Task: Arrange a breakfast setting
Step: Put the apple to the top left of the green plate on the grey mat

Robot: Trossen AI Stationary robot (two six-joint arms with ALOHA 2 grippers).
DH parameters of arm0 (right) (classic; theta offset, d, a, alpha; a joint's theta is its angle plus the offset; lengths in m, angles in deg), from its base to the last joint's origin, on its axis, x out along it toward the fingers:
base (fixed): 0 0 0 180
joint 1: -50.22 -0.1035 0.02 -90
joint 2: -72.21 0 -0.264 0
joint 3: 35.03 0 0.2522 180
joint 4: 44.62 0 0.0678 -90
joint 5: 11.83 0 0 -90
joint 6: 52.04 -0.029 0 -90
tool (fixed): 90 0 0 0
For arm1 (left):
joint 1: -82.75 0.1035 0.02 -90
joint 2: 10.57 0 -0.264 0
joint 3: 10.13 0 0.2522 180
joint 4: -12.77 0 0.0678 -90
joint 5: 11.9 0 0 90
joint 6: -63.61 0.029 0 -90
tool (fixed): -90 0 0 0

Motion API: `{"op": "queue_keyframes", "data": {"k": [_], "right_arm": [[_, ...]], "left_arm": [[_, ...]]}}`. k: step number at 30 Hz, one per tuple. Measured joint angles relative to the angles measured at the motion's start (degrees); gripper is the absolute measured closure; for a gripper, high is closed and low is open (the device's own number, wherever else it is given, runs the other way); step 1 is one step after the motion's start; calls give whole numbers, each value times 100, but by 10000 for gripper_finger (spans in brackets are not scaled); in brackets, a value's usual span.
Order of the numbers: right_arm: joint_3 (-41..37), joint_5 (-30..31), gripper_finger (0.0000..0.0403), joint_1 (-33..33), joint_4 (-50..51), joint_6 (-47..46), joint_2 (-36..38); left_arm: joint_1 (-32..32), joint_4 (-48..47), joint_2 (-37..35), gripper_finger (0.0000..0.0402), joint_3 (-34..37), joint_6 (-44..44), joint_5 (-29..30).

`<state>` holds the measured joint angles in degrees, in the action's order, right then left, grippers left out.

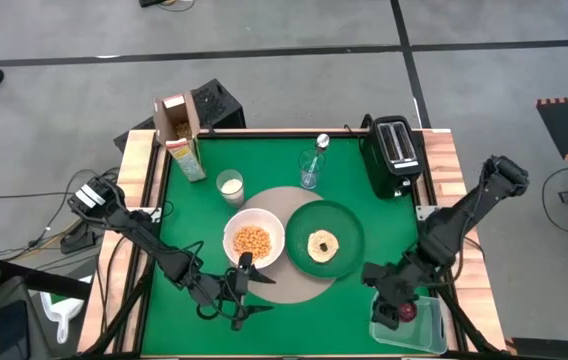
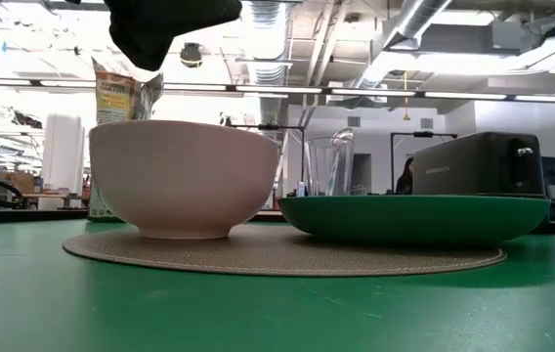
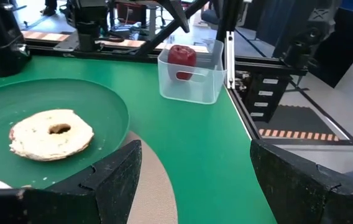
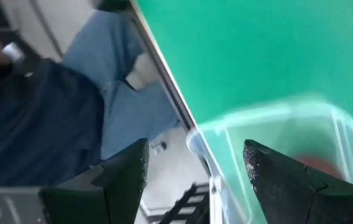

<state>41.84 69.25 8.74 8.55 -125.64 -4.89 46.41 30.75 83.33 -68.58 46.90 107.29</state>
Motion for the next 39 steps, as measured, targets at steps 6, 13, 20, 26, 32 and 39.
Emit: {"op": "queue_keyframes", "data": {"k": [6,13,20,26,32,39], "right_arm": [[32,-146,112,-456,955,-1517,171],[144,-64,112,-1037,2615,-3004,594],[146,515,112,-1723,2680,-3154,492],[144,670,109,-1777,2582,-3133,167],[144,608,73,-1779,2545,-2855,-289],[144,319,8,-1720,2413,-2838,-628]], "left_arm": [[0,-17,0,116,0,63,0],[0,-25,-2,116,0,63,7],[2,-62,-4,116,0,107,9],[2,-108,-4,116,1,107,13],[2,-107,-4,116,2,107,13],[2,-104,-4,116,2,105,13]]}}
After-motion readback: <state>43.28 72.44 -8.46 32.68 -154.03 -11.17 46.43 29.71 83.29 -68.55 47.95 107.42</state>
